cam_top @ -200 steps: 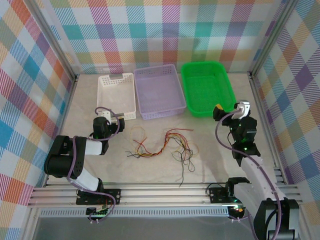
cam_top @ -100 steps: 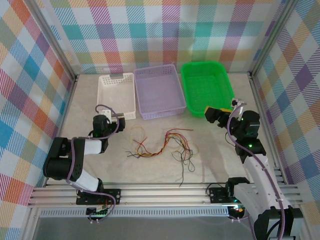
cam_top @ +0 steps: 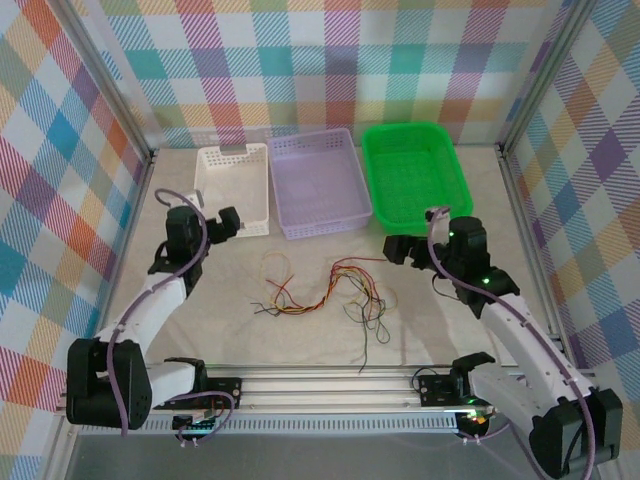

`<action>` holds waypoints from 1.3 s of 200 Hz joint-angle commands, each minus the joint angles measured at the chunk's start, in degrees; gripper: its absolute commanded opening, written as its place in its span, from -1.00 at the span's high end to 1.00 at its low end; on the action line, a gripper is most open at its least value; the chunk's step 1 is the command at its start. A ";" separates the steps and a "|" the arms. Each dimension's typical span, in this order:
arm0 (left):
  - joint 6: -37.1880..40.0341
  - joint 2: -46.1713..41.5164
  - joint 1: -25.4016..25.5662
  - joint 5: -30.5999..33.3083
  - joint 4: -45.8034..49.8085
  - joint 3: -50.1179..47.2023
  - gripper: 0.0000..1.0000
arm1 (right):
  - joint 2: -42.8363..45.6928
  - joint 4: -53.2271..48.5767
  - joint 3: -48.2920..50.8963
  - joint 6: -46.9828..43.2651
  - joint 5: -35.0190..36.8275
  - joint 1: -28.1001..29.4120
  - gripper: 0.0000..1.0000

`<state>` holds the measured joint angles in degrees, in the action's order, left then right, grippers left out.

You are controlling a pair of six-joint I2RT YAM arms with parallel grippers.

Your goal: Untangle the cables

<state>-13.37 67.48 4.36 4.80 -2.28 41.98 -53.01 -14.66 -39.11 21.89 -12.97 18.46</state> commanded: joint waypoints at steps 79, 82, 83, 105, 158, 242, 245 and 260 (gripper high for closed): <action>-22.43 -16.28 -0.23 -7.45 37.25 11.11 -1.00 | -11.68 -6.55 0.88 1.69 13.71 15.03 -0.77; -22.39 -16.92 -0.15 -7.81 37.17 10.61 -1.00 | -12.12 -6.31 1.00 1.67 13.76 15.09 -0.77; -22.31 -17.15 -0.19 -8.02 37.18 10.42 -1.00 | -12.29 -6.15 1.03 1.67 13.76 15.15 -0.76; -22.27 -20.36 0.03 -10.72 38.37 8.41 -1.00 | -16.76 -3.95 0.81 1.71 13.91 15.57 -0.71; -20.51 -26.32 1.61 -14.34 37.18 4.65 -1.00 | -28.06 -1.91 -2.87 0.17 16.58 16.58 -0.60; -18.24 -23.92 1.72 -20.97 37.37 9.69 -1.00 | -38.17 4.64 -4.48 0.24 17.65 20.38 -0.44; -18.07 -23.86 1.78 -20.89 37.48 9.90 -1.00 | -38.46 4.70 -4.47 0.32 17.56 20.43 -0.42; -17.49 -23.71 1.79 -21.06 38.16 10.77 -1.00 | -39.49 5.61 -4.35 0.57 17.19 20.95 -0.38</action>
<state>-32.95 43.77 5.61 -14.15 35.75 49.74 -89.10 -14.00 -42.87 22.70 6.28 38.09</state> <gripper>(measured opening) 0.997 0.701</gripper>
